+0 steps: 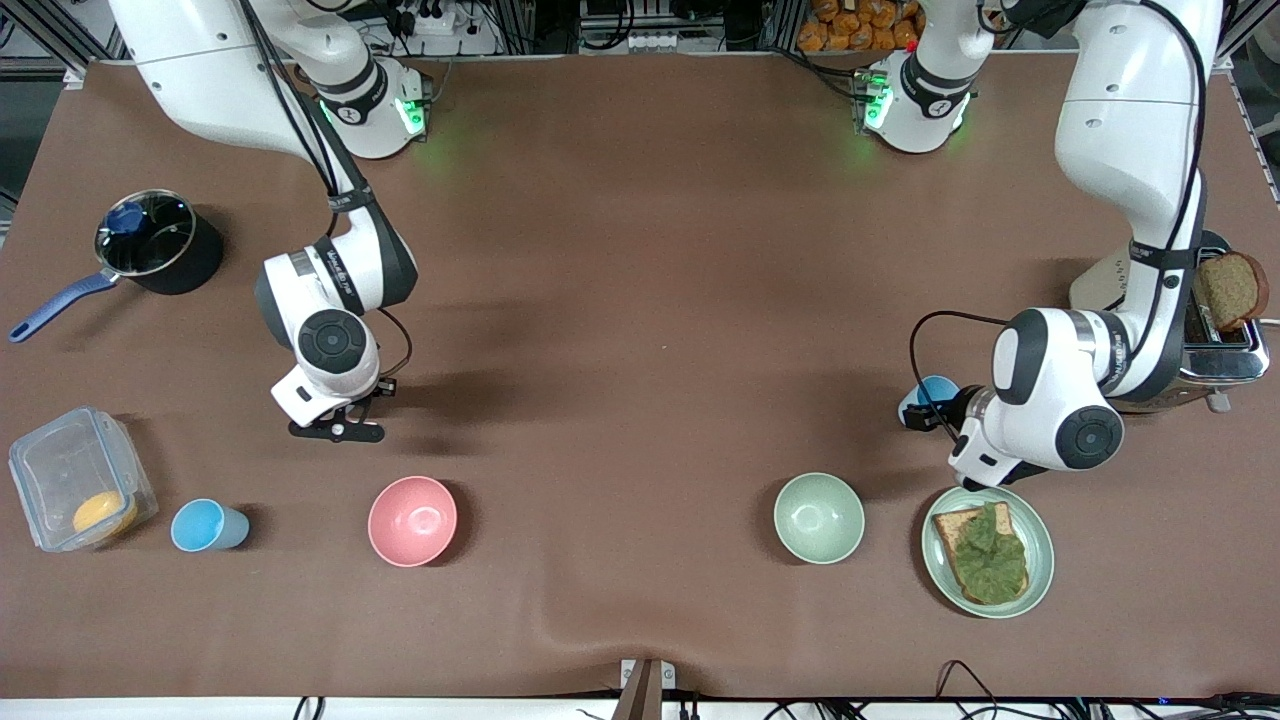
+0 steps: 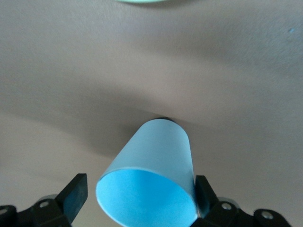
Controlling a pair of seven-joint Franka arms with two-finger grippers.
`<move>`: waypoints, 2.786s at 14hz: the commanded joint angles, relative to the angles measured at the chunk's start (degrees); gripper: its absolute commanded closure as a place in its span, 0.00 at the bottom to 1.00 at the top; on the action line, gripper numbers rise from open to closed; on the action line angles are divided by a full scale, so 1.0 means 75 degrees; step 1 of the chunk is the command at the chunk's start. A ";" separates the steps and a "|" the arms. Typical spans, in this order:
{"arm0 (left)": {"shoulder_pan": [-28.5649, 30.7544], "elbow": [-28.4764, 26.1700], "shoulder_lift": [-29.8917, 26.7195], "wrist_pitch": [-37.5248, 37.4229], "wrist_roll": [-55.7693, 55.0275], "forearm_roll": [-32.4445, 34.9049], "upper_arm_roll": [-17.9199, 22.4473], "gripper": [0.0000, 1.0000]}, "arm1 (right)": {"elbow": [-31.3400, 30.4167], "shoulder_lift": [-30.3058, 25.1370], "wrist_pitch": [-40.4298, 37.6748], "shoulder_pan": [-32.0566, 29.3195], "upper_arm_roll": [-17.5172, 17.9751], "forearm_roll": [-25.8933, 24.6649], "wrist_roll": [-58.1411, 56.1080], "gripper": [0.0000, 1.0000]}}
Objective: Stack blue cups with both arms
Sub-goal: 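Lift the blue cup with the right gripper and carry it toward the table center, then set the cup down with the right gripper while the left gripper carries its cup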
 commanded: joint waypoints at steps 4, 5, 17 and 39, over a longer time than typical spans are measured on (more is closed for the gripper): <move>0.0166 -0.0010 -0.0387 -0.0068 -0.0396 0.0051 0.0019 0.00 | 0.1680 -0.0081 -0.1656 0.0472 0.0878 0.2467 0.0262 1.00; 0.0166 -0.0034 -0.0340 -0.0115 -0.0419 0.0051 0.0020 0.00 | 0.1833 -0.0034 -0.1610 0.0683 0.0877 0.2750 0.0634 1.00; 0.0037 -0.0057 -0.0070 -0.0068 -0.1545 0.0110 0.0020 1.00 | 0.3099 0.1818 0.0675 0.2244 0.0877 0.4673 0.3544 1.00; -0.0455 0.0211 -0.1008 -0.0150 -0.2818 -0.0558 -0.0962 1.00 | 0.3827 0.0050 -0.2041 0.0712 0.0702 0.3468 0.1674 0.00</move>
